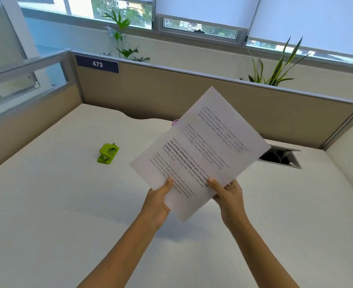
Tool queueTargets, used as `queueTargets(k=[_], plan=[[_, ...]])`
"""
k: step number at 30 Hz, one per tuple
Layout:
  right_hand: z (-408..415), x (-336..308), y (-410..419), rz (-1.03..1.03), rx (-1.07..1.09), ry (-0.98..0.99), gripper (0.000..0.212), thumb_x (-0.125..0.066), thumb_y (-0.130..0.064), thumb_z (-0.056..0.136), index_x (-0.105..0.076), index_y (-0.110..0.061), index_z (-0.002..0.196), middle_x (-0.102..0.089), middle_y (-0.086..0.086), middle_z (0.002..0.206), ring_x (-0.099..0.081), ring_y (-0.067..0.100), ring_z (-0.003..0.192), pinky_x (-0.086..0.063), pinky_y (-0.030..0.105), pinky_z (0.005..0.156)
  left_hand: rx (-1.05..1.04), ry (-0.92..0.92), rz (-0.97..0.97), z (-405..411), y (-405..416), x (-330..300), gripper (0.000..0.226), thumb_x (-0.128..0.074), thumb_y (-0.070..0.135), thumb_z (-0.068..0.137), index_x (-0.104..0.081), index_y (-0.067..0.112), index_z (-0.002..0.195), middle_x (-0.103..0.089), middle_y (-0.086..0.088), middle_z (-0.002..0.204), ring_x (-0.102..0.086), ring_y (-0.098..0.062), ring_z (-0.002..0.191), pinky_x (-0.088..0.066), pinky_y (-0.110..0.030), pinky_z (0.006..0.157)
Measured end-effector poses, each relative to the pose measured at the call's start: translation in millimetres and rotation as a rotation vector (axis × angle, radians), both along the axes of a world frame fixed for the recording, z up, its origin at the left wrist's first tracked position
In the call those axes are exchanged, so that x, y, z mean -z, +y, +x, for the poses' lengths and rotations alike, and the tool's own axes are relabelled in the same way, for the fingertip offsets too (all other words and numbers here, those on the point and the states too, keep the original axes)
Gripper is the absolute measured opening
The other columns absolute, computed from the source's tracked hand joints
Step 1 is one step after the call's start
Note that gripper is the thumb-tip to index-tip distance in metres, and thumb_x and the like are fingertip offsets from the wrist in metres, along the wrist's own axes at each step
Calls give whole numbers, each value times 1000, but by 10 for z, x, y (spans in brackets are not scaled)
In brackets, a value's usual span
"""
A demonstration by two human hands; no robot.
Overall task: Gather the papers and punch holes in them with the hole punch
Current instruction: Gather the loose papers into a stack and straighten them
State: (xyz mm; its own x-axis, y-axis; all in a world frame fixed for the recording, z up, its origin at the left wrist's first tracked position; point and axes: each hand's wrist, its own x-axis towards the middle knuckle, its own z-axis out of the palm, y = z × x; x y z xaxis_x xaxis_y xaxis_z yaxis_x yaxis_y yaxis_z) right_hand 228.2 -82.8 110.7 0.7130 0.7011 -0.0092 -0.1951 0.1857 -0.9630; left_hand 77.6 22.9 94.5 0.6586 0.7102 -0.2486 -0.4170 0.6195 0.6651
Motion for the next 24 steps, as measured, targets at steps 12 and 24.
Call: queueTargets(k=[12,24], plan=[[-565,269,905,-153,318,-6,15,-58,-13,92,-59,-21,105,-68,-6,104,-66,9,90,-53,23,71,-20,160,-32,-929,1305,196,15,-56,10,93,-65,14,104,-75,-4,98,-71,-16,85,-57,-29,75],[-923,794,1708,-432,237,-118,16,-63,-21,89,-64,-15,104,-72,0,99,-70,21,85,-55,31,67,-89,657,340,-1362,3235,528,28,-61,14,90,-60,7,116,-64,-6,97,-62,-16,84,-52,-24,66]])
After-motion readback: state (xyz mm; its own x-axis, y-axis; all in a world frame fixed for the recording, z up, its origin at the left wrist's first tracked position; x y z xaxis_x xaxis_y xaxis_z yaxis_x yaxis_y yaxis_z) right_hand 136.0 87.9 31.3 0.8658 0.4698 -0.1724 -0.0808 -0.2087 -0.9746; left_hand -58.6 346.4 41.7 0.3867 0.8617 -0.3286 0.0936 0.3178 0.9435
